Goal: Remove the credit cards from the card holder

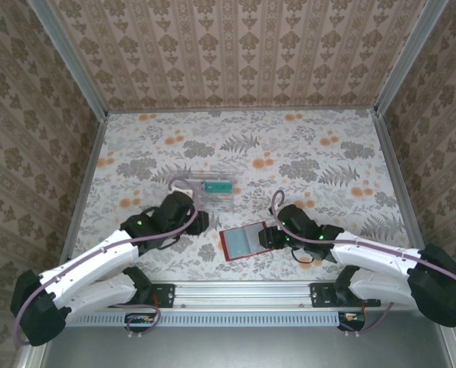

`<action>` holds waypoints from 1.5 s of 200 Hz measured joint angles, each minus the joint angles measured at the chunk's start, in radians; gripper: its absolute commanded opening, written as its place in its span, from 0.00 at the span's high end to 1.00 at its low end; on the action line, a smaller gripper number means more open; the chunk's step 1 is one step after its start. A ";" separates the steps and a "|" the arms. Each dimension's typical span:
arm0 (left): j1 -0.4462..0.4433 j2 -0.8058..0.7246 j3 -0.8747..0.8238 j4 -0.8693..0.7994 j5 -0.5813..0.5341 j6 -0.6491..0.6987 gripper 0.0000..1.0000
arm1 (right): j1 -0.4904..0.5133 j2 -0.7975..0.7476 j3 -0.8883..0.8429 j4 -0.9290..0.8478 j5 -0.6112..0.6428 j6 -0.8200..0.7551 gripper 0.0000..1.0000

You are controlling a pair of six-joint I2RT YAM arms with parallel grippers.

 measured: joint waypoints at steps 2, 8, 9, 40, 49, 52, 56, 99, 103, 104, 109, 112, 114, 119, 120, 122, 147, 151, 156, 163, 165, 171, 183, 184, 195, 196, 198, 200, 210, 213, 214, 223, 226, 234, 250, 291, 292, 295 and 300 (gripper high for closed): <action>-0.010 0.000 -0.007 0.003 0.000 0.000 0.74 | 0.001 0.002 0.000 0.001 0.000 0.000 0.52; -0.035 0.002 -0.024 0.010 -0.002 -0.033 0.79 | 0.003 0.013 0.000 0.005 -0.001 0.000 0.52; -0.038 0.002 -0.026 0.011 -0.002 -0.033 0.81 | 0.004 0.014 0.000 0.005 -0.001 0.000 0.52; -0.129 0.078 -0.089 0.090 -0.009 -0.156 1.00 | 0.008 0.061 0.001 0.021 -0.008 0.010 0.50; -0.150 0.117 -0.091 0.111 -0.013 -0.174 1.00 | 0.010 0.072 0.002 0.023 -0.011 0.012 0.50; -0.156 0.130 -0.091 0.119 -0.013 -0.179 1.00 | 0.010 0.076 0.002 0.023 -0.012 0.014 0.50; -0.164 0.144 -0.091 0.127 -0.014 -0.183 1.00 | 0.011 0.082 0.003 0.024 -0.015 0.014 0.50; -0.217 0.322 -0.064 0.195 -0.020 -0.203 1.00 | 0.021 0.121 0.009 0.040 -0.022 0.019 0.49; -0.220 0.336 -0.060 0.200 -0.020 -0.205 1.00 | 0.023 0.121 0.009 0.043 -0.022 0.019 0.49; -0.221 0.339 -0.060 0.201 -0.021 -0.205 1.00 | 0.023 0.122 0.009 0.044 -0.022 0.019 0.49; -0.222 0.354 -0.057 0.208 -0.019 -0.206 1.00 | 0.024 0.123 0.009 0.046 -0.023 0.019 0.49; -0.223 0.361 -0.055 0.210 -0.020 -0.207 1.00 | 0.025 0.124 0.009 0.047 -0.023 0.019 0.49; -0.224 0.367 -0.055 0.213 -0.019 -0.208 1.00 | 0.025 0.124 0.009 0.047 -0.023 0.019 0.49; -0.225 0.377 -0.053 0.218 -0.019 -0.209 1.00 | 0.026 0.126 0.010 0.047 -0.023 0.020 0.49; -0.226 0.380 -0.052 0.220 -0.020 -0.209 1.00 | 0.026 0.126 0.010 0.047 -0.023 0.021 0.49; -0.227 0.385 -0.051 0.222 -0.020 -0.209 1.00 | 0.026 0.126 0.010 0.047 -0.023 0.021 0.49; -0.233 0.418 -0.048 0.237 -0.020 -0.210 1.00 | 0.032 0.137 0.010 0.050 -0.023 0.023 0.49; -0.235 0.421 -0.048 0.238 -0.020 -0.211 1.00 | 0.034 0.139 0.011 0.051 -0.023 0.023 0.49; -0.236 0.424 -0.048 0.238 -0.019 -0.212 1.00 | 0.035 0.143 0.011 0.054 -0.023 0.023 0.48; -0.237 0.428 -0.048 0.238 -0.020 -0.216 1.00 | 0.037 0.150 0.011 0.058 -0.023 0.023 0.48; -0.237 0.429 -0.048 0.238 -0.020 -0.216 1.00 | 0.037 0.152 0.011 0.059 -0.023 0.023 0.48; -0.239 0.433 -0.048 0.238 -0.020 -0.217 1.00 | 0.038 0.159 0.011 0.063 -0.023 0.023 0.48; -0.241 0.440 -0.047 0.238 -0.020 -0.224 1.00 | 0.039 0.171 0.015 0.070 -0.023 0.026 0.48; -0.241 0.441 -0.048 0.238 -0.019 -0.224 1.00 | 0.039 0.172 0.016 0.070 -0.023 0.026 0.48; -0.242 0.446 -0.046 0.239 -0.020 -0.229 1.00 | 0.043 0.182 0.021 0.075 -0.023 0.030 0.48; -0.242 0.446 -0.046 0.239 -0.020 -0.229 1.00 | 0.043 0.182 0.022 0.075 -0.023 0.030 0.48; -0.242 0.446 -0.046 0.238 -0.020 -0.231 1.00 | 0.043 0.183 0.023 0.076 -0.023 0.030 0.48; -0.243 0.446 -0.046 0.238 -0.020 -0.231 1.00 | 0.044 0.185 0.024 0.076 -0.023 0.031 0.48; -0.245 0.449 -0.045 0.238 -0.021 -0.234 1.00 | 0.047 0.192 0.027 0.080 -0.023 0.037 0.47; -0.245 0.449 -0.044 0.238 -0.023 -0.235 1.00 | 0.047 0.193 0.027 0.085 -0.023 0.037 0.47; -0.246 0.450 -0.044 0.238 -0.023 -0.235 1.00 | 0.048 0.194 0.027 0.085 -0.023 0.038 0.47; -0.249 0.452 -0.042 0.237 -0.028 -0.236 1.00 | 0.051 0.199 0.029 0.092 -0.026 0.043 0.47; -0.251 0.453 -0.041 0.237 -0.029 -0.237 1.00 | 0.051 0.200 0.031 0.095 -0.027 0.045 0.47; -0.253 0.455 -0.040 0.237 -0.033 -0.239 1.00 | 0.054 0.202 0.031 0.100 -0.034 0.048 0.46; -0.255 0.457 -0.038 0.235 -0.039 -0.243 1.00 | 0.057 0.202 0.031 0.106 -0.051 0.058 0.46; -0.260 0.458 -0.037 0.235 -0.044 -0.246 1.00 | 0.058 0.200 0.031 0.111 -0.081 0.081 0.44; -0.261 0.458 -0.037 0.235 -0.044 -0.246 1.00 | 0.058 0.200 0.031 0.111 -0.082 0.082 0.44; -0.261 0.458 -0.037 0.236 -0.045 -0.246 1.00 | 0.058 0.199 0.031 0.113 -0.086 0.083 0.44; -0.261 0.459 -0.037 0.236 -0.045 -0.246 1.00 | 0.059 0.199 0.031 0.116 -0.090 0.085 0.44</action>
